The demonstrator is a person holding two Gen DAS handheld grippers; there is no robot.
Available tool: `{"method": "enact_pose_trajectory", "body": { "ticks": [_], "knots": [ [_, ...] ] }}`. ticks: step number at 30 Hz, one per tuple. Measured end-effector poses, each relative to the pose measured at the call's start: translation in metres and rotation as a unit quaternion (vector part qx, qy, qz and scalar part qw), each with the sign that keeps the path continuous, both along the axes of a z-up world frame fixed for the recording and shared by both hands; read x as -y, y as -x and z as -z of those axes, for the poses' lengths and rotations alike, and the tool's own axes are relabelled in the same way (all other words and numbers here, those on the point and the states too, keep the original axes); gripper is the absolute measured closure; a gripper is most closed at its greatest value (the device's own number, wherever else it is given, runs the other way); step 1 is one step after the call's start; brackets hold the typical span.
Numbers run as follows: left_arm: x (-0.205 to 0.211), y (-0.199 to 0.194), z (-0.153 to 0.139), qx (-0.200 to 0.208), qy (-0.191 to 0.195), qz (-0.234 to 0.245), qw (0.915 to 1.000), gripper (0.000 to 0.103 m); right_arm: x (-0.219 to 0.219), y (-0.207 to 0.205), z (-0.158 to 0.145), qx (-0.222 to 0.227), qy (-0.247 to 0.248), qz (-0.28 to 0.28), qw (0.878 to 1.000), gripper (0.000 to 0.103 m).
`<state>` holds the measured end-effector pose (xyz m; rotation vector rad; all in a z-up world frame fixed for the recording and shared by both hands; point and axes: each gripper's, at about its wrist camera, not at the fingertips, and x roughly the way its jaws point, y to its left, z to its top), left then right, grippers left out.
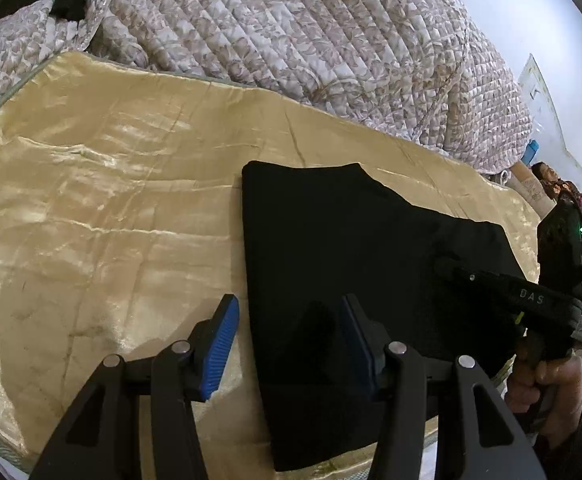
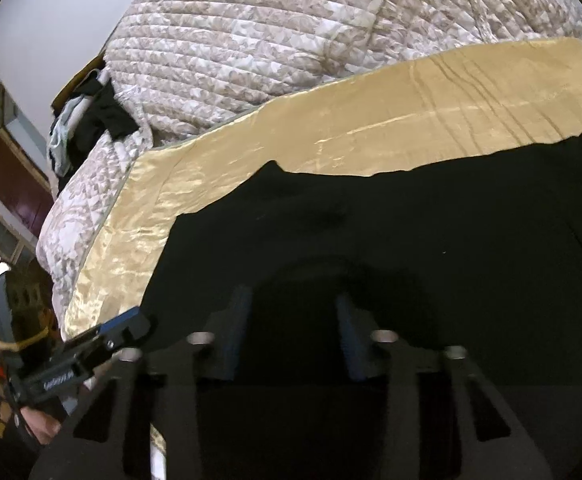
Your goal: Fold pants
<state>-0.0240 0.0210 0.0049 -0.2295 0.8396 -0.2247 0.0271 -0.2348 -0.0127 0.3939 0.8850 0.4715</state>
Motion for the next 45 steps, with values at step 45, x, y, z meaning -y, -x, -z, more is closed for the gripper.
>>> {"method": "enact_pose_trajectory", "body": {
  "ticks": [45],
  "knots": [
    [0.033,-0.087,-0.007,0.007,-0.063,0.037,0.9973,0.044,-0.002,-0.045,-0.011,-0.009,0.075,0.049,0.996,0.095]
  ]
}}
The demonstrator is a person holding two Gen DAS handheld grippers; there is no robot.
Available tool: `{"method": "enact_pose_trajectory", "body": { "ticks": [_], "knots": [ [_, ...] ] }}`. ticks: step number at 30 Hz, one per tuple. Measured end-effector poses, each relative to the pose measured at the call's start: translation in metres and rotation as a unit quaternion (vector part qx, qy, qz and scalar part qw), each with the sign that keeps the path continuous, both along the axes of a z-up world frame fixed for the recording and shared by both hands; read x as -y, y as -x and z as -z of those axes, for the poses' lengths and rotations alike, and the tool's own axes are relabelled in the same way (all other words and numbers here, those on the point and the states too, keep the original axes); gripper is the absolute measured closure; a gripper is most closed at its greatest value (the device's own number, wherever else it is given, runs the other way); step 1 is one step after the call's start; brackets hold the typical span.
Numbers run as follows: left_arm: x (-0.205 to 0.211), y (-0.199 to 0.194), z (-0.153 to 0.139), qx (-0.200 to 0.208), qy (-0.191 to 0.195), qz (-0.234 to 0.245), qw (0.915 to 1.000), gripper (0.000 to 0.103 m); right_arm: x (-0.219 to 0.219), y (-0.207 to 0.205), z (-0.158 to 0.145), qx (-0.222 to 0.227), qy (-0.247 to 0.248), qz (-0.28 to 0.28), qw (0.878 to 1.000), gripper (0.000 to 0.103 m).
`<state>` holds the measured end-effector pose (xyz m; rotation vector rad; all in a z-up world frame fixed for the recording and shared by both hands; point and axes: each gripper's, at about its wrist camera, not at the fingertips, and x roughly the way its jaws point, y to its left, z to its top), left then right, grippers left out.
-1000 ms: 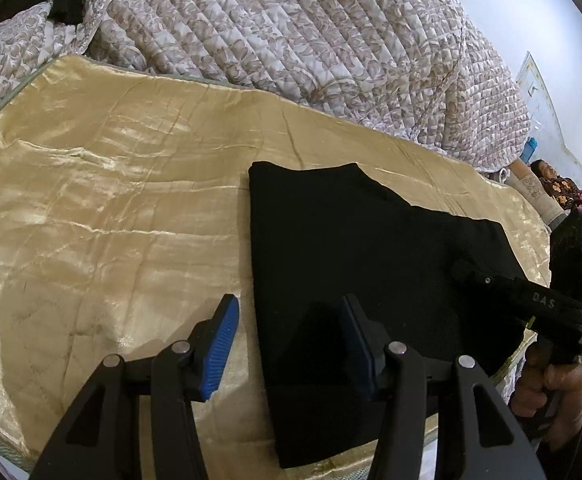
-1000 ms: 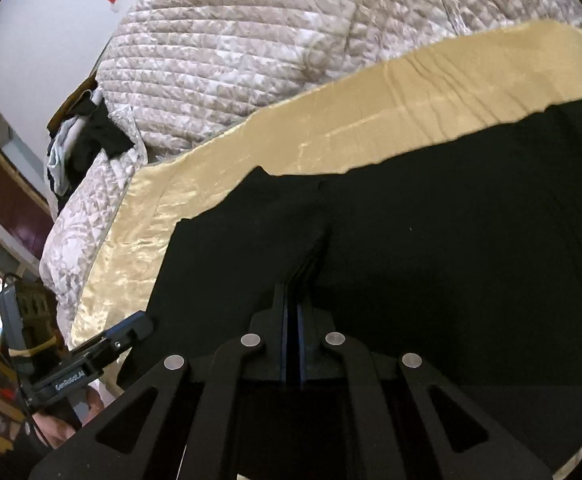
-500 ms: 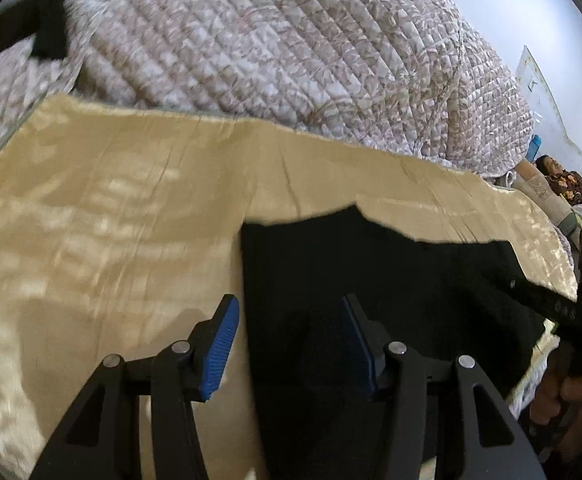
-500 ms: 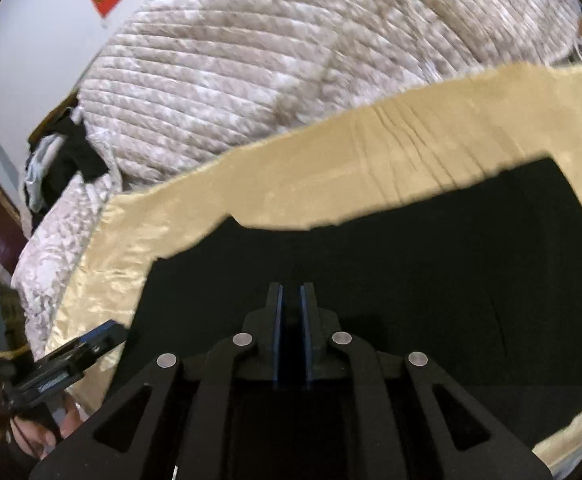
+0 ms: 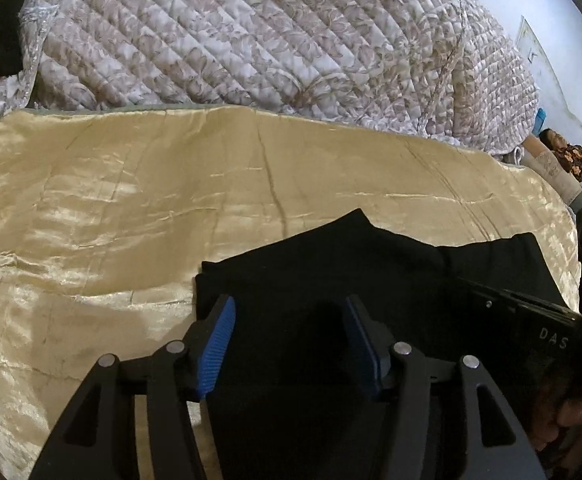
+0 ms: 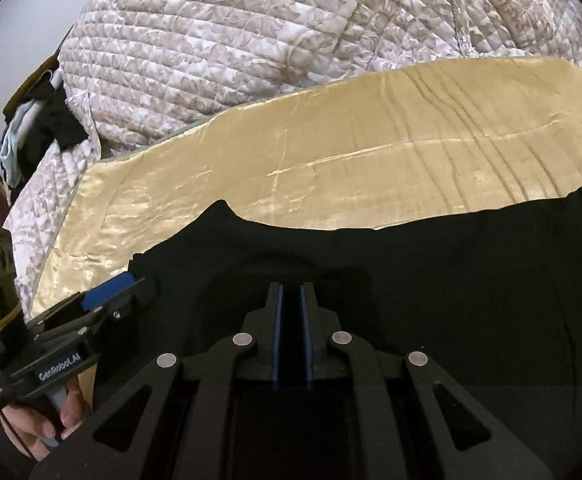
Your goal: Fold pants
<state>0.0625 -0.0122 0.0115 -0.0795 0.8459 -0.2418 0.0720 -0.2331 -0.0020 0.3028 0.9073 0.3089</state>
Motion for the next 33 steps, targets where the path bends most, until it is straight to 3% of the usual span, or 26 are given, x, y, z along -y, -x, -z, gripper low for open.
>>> {"method": "enact_pose_trajectory", "body": {
  "ticks": [4,6,10,16,22,33],
  "knots": [
    [-0.004,0.017,-0.011,0.017,0.006,-0.012,0.9998,0.044,0.005,0.010,-0.003,0.003,-0.009,0.002,1.000,0.095],
    [-0.006,0.031,-0.014,0.026,0.009,-0.017,0.9995,0.044,0.004,0.020,-0.007,0.014,0.007,0.001,1.000,0.095],
    [-0.006,0.065,-0.013,0.037,-0.003,-0.020,0.9991,0.044,0.001,0.052,-0.014,0.042,0.033,-0.005,0.999,0.085],
    [0.002,0.098,-0.003,0.032,-0.017,-0.017,0.9992,0.044,-0.016,0.095,-0.011,0.073,0.072,-0.028,0.994,0.085],
    [0.011,0.106,0.004,0.043,-0.045,-0.015,0.9979,0.044,-0.027,0.109,-0.003,0.114,0.139,-0.048,0.983,0.084],
    [0.008,0.119,-0.002,0.056,-0.035,-0.022,0.9976,0.044,-0.024,0.127,0.000,0.119,0.136,-0.057,0.982,0.083]
  ]
}}
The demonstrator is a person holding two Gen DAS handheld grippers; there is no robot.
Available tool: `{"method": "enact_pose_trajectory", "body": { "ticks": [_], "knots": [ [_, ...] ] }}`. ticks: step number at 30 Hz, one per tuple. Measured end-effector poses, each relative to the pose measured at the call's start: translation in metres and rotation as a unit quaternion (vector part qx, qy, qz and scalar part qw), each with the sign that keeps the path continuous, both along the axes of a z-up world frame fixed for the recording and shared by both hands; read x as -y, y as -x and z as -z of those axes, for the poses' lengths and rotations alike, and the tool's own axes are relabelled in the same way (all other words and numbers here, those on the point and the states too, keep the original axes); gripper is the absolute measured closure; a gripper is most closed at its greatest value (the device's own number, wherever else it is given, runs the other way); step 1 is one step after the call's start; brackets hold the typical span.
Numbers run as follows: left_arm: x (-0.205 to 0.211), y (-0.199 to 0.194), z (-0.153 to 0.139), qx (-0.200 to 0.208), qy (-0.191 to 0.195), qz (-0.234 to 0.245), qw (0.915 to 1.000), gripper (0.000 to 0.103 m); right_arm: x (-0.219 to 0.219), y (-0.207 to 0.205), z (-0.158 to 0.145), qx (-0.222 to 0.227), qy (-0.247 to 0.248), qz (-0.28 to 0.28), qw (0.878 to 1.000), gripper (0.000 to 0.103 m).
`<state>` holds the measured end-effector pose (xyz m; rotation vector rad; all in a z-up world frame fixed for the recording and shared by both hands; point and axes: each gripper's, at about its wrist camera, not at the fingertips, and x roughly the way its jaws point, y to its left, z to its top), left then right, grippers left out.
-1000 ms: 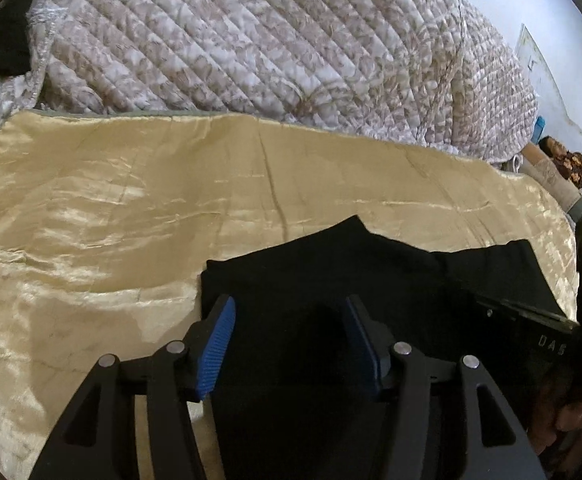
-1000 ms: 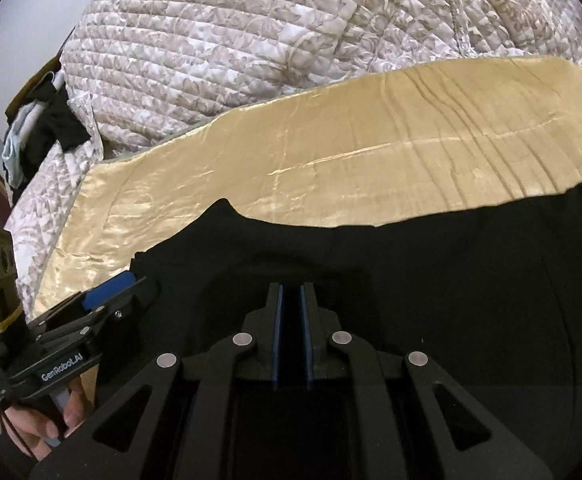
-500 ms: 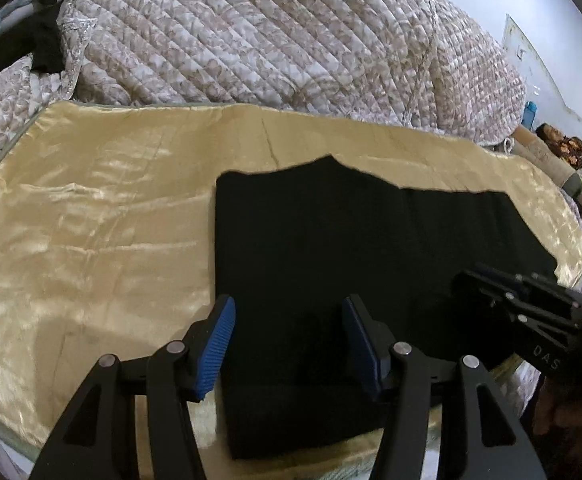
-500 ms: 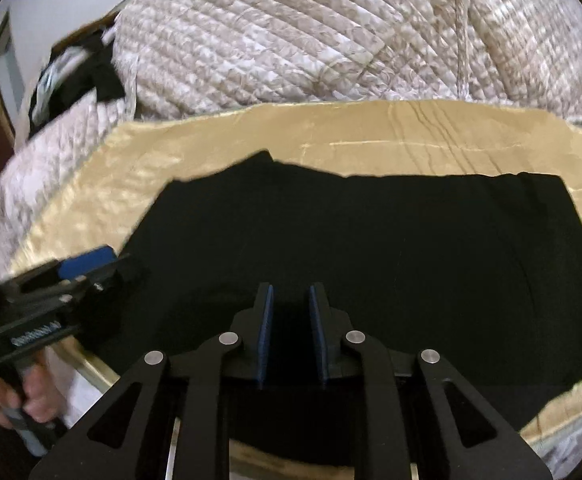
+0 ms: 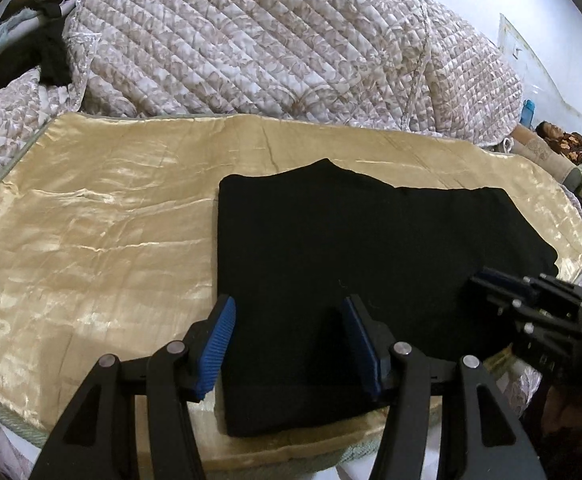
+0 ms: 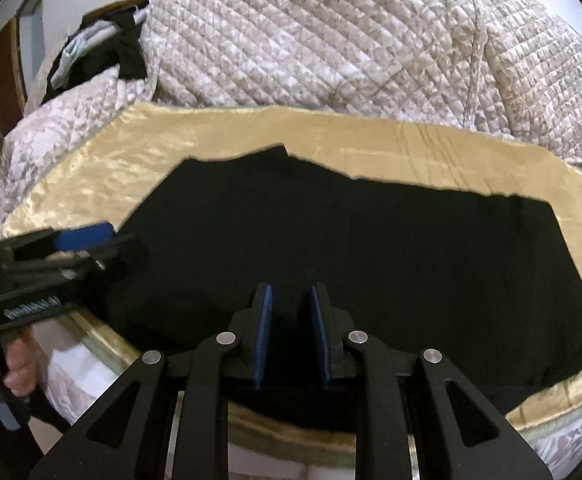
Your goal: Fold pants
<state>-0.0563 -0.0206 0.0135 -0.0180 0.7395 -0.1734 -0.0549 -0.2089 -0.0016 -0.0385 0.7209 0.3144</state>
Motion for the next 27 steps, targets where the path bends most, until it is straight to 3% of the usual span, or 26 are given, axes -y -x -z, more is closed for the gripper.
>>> {"method": "enact_pose_trajectory", "body": {
  "ticks": [7,14,27],
  "knots": [
    [-0.005,0.007,-0.011,0.020,0.006,-0.007,0.9998,0.044,0.019,0.001,-0.009,0.004,-0.031,0.029,0.999,0.083],
    [-0.004,0.012,0.005,-0.011,-0.007,-0.009,0.9999,0.044,0.003,0.007,0.000,0.005,0.002,0.003,1.000,0.083],
    [0.000,0.010,0.001,-0.020,-0.004,-0.024,0.9995,0.044,0.015,0.007,-0.003,0.003,-0.020,0.018,1.000,0.083]
  ]
}}
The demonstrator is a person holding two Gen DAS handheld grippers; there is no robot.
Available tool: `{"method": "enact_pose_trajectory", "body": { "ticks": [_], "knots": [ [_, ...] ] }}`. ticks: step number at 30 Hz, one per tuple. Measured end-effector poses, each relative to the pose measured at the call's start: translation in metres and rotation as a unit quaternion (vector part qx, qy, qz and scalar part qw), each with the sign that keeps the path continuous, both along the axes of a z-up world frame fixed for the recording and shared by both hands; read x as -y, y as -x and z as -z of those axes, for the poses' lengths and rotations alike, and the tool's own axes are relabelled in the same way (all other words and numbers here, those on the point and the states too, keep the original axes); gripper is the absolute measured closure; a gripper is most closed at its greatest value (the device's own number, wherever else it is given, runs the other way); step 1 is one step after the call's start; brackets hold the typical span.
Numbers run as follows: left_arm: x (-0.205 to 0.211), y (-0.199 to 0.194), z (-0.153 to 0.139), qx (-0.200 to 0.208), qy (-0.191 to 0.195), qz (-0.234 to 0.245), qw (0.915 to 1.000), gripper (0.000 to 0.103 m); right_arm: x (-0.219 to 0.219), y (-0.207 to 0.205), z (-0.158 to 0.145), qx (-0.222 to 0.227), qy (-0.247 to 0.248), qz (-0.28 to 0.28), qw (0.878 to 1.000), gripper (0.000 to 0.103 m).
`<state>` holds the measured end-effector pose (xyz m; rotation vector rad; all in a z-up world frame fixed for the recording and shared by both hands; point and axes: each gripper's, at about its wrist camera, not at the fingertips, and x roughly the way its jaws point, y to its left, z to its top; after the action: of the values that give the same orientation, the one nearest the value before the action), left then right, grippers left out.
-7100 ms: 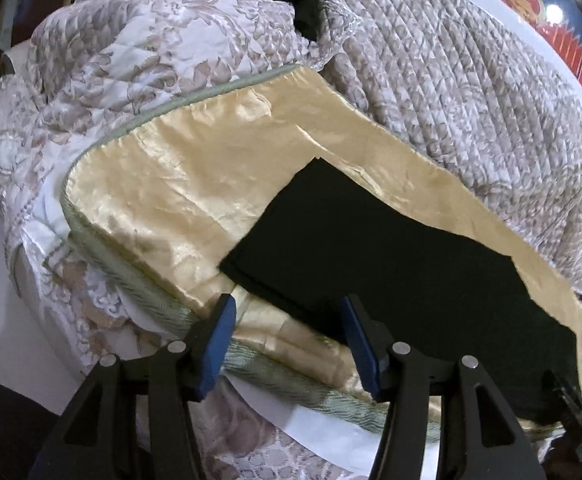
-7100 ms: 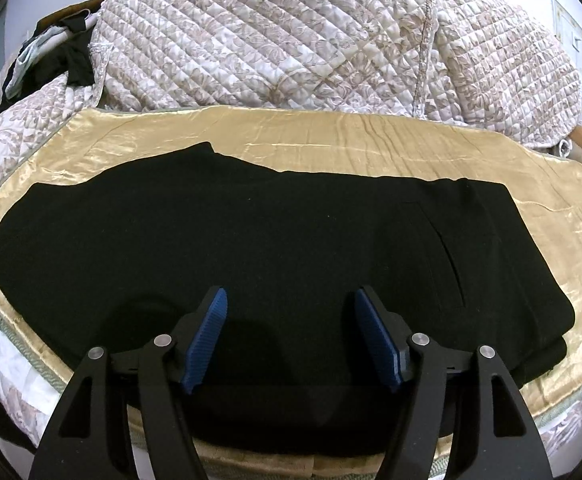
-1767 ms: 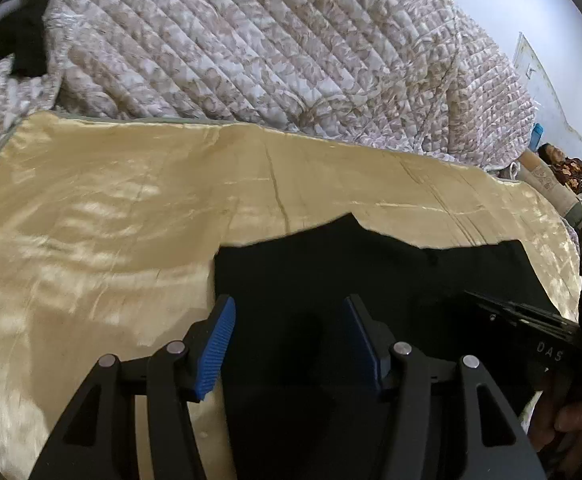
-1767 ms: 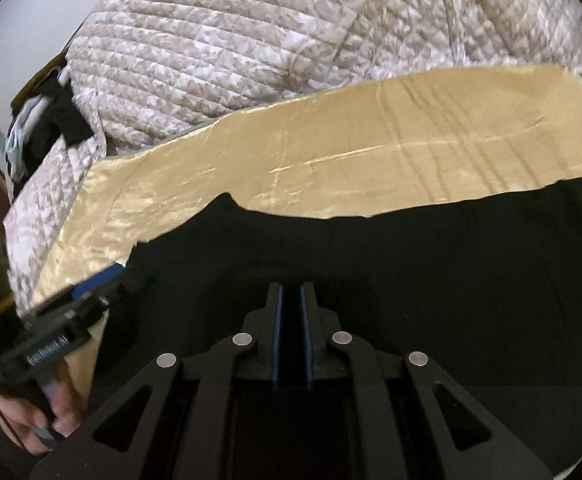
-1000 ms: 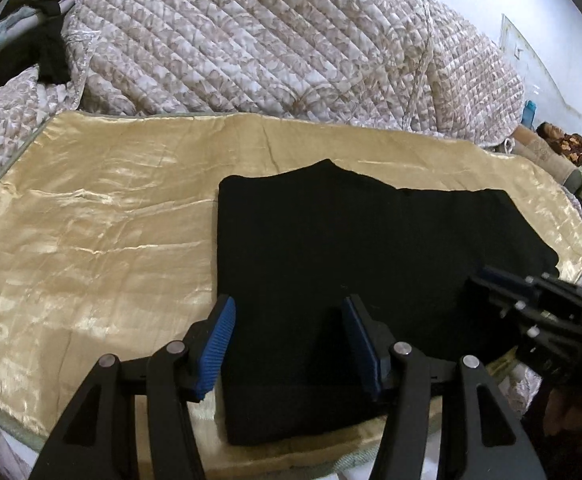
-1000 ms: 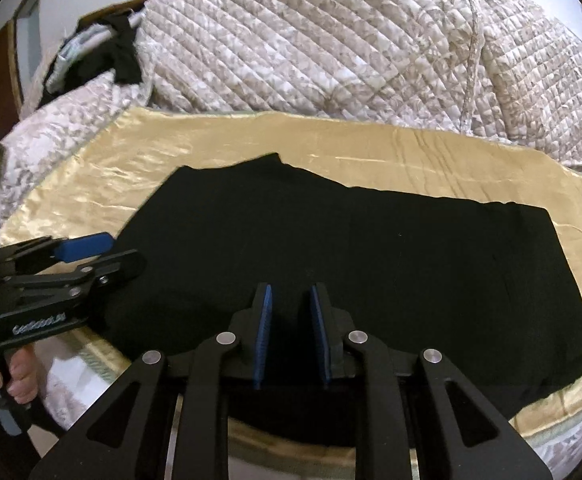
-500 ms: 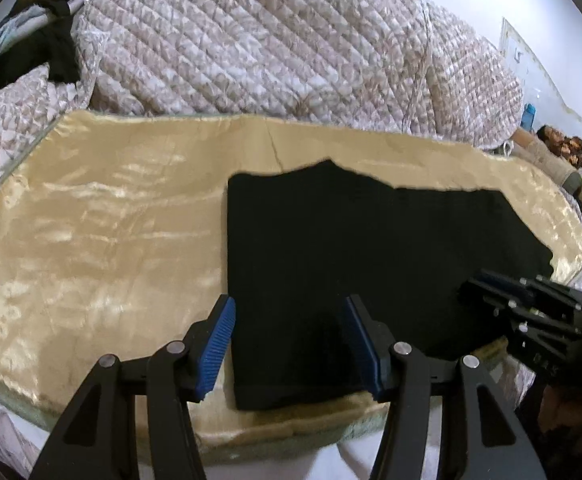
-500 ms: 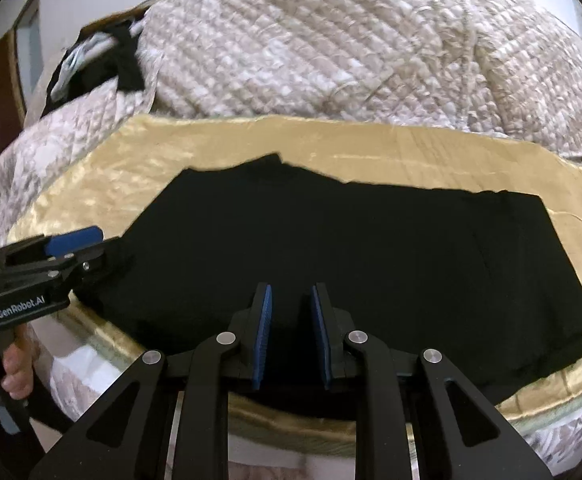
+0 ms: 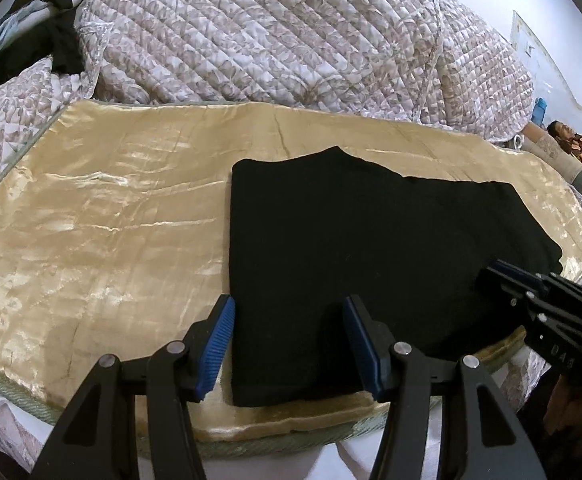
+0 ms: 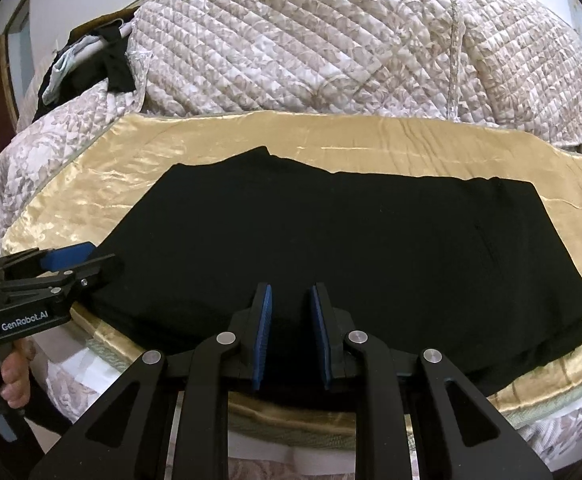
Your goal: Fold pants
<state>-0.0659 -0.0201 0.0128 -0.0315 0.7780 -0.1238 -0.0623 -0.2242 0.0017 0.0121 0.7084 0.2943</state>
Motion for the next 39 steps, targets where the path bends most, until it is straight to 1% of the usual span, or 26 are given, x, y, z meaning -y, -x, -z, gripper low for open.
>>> {"method": "enact_pose_trajectory", "body": {
  "ticks": [5,8,9,16,20,23,27,29,30,31,32,33,34,37,38,39],
  "knots": [
    [0.006,-0.001,0.001,0.001,-0.010,0.006,0.9999,0.044,-0.004,0.001,0.000,0.005,0.002,-0.014,1.000,0.083],
    [0.008,-0.001,0.005,-0.001,-0.021,0.009,0.9997,0.044,-0.002,-0.003,0.005,-0.008,0.005,-0.006,1.000,0.083],
    [0.009,0.000,0.005,0.000,-0.023,0.009,0.9997,0.044,0.002,-0.005,0.005,-0.010,-0.005,-0.002,1.000,0.083],
    [0.009,0.000,0.005,0.000,-0.027,0.011,0.9996,0.044,0.019,-0.009,0.003,-0.012,-0.010,0.039,0.999,0.083],
    [0.010,0.000,0.005,0.000,-0.027,0.011,0.9996,0.044,0.036,-0.012,0.003,-0.017,-0.024,0.062,0.998,0.083],
    [0.009,0.001,0.005,0.000,-0.028,0.011,0.9996,0.044,0.056,-0.014,0.000,-0.017,-0.028,0.092,0.995,0.083],
    [0.009,0.001,0.005,0.000,-0.025,0.011,0.9996,0.044,0.085,-0.016,-0.007,-0.013,-0.061,0.126,0.990,0.083],
    [0.010,0.001,0.005,0.000,-0.026,0.010,0.9996,0.044,0.096,-0.014,-0.011,-0.006,-0.054,0.160,0.986,0.080],
    [0.010,0.001,0.006,0.000,-0.026,0.011,0.9996,0.044,0.105,-0.012,-0.013,0.001,-0.046,0.186,0.981,0.073],
    [0.010,0.001,0.006,0.000,-0.026,0.011,0.9996,0.044,0.116,-0.010,-0.015,0.004,-0.055,0.207,0.977,0.066],
    [0.010,0.001,0.005,-0.001,-0.025,0.010,0.9996,0.044,0.130,-0.007,-0.014,0.004,-0.077,0.232,0.970,0.061],
    [0.010,0.001,0.005,-0.001,-0.025,0.010,0.9996,0.043,0.140,-0.004,-0.013,0.003,-0.095,0.251,0.963,0.051],
    [0.009,0.000,0.006,-0.001,-0.025,0.010,0.9996,0.043,0.150,-0.001,-0.011,0.002,-0.111,0.268,0.957,0.049],
    [0.009,0.000,0.006,-0.001,-0.025,0.010,0.9996,0.043,0.181,0.009,-0.006,0.003,-0.160,0.318,0.935,0.049],
    [0.009,0.000,0.006,-0.001,-0.024,0.010,0.9996,0.043,0.185,0.011,-0.005,0.002,-0.167,0.324,0.931,0.049],
    [0.009,0.000,0.006,-0.001,-0.024,0.010,0.9997,0.043,0.193,0.013,-0.002,-0.003,-0.183,0.333,0.925,0.049]
  ]
}}
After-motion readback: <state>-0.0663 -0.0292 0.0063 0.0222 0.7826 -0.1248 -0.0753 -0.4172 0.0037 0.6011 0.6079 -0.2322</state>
